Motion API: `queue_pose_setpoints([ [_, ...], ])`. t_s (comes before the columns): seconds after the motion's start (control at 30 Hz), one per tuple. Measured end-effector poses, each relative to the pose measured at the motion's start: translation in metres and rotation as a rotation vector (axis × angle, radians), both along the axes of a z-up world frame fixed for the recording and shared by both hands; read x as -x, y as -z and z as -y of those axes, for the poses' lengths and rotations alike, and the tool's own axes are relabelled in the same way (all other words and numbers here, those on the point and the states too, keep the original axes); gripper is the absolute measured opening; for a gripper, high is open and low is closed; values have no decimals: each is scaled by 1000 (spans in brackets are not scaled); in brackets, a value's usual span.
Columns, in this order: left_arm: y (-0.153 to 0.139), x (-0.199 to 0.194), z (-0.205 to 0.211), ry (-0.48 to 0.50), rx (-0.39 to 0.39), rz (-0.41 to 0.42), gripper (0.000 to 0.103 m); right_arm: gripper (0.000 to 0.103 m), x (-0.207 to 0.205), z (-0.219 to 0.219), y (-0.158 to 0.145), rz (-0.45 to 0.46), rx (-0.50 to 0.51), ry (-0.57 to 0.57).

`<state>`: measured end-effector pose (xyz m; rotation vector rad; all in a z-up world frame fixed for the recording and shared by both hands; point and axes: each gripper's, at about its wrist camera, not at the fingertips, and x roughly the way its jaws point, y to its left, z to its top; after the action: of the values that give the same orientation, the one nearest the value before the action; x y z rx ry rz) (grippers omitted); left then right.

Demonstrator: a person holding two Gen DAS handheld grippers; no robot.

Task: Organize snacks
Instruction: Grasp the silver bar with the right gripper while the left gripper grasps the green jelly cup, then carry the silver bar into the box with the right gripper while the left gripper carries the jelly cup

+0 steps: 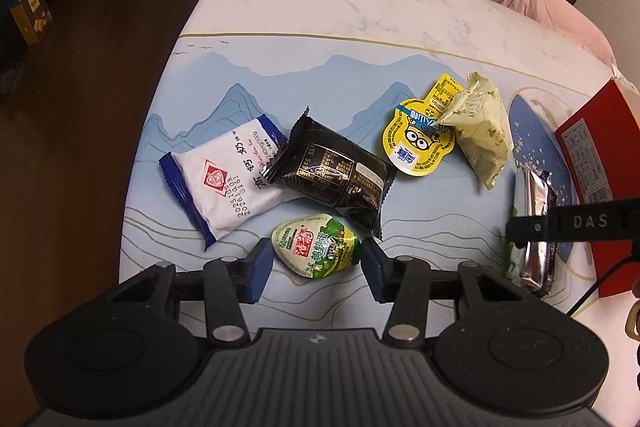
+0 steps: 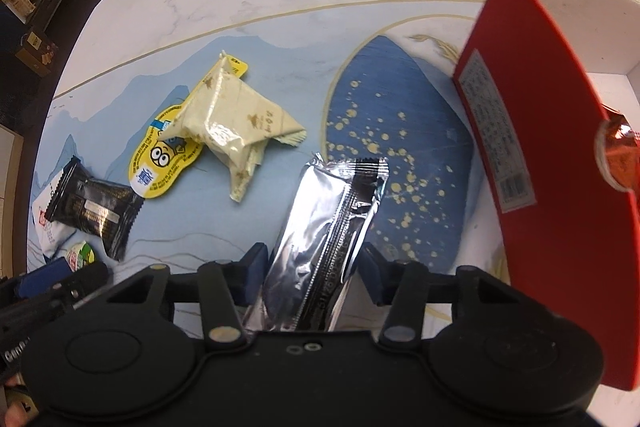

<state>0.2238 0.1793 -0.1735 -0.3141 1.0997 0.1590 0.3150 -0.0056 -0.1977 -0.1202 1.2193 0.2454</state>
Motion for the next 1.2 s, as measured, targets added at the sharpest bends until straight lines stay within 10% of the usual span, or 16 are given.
queue_pose_setpoints([
  [0.6,-21,53,18,-39,73,24,45,49,62,49,-36,69,-37,-147],
  [1.2,-119,66,123,160,39,230,45,49,88,126,-115,222,-68,-210],
])
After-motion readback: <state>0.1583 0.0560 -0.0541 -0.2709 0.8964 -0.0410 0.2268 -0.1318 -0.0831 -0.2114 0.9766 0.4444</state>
